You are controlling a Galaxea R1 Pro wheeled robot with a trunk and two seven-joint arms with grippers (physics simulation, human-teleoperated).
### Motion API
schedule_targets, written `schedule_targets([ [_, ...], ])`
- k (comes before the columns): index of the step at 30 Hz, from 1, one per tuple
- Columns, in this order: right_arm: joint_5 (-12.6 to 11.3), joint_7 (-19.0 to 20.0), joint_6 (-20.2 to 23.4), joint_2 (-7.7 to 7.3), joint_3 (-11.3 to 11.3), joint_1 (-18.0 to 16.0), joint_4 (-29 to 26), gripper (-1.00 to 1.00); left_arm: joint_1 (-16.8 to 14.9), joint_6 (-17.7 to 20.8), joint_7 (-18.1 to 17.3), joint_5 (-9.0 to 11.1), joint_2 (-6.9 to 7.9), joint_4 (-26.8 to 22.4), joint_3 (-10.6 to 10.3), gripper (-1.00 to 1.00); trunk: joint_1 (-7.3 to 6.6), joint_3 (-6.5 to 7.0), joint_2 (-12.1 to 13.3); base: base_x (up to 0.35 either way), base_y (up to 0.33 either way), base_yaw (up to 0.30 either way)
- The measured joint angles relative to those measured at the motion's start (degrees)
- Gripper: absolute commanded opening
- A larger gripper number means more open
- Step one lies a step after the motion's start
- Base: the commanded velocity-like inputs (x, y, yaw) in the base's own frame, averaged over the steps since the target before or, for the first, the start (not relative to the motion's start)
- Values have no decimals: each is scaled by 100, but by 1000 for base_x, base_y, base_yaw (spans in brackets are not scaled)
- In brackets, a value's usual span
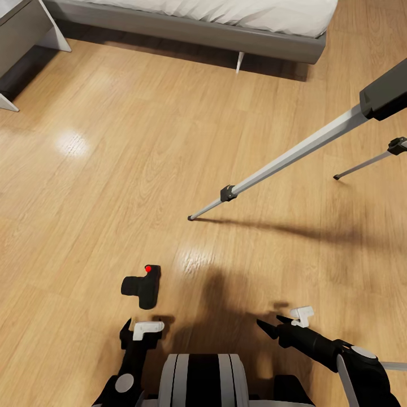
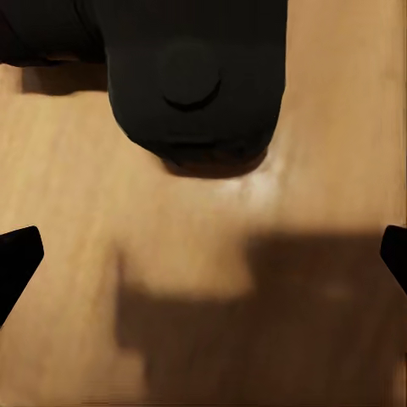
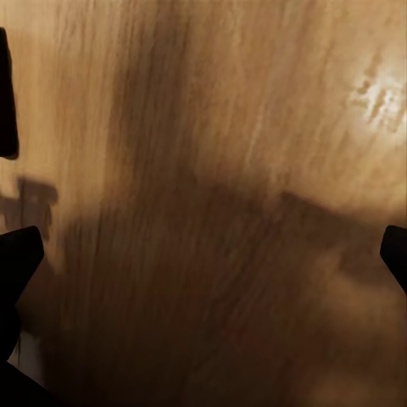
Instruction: Attach the digital camera to the camera tripod in the bedroom.
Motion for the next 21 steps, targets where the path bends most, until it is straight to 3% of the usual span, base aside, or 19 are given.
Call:
schedule_targets([
  [21, 33, -25, -25, 18, 21, 0, 0, 100, 0, -18, -3, -51, -12, -57, 8, 100, 0, 0, 0, 4, 0, 0],
])
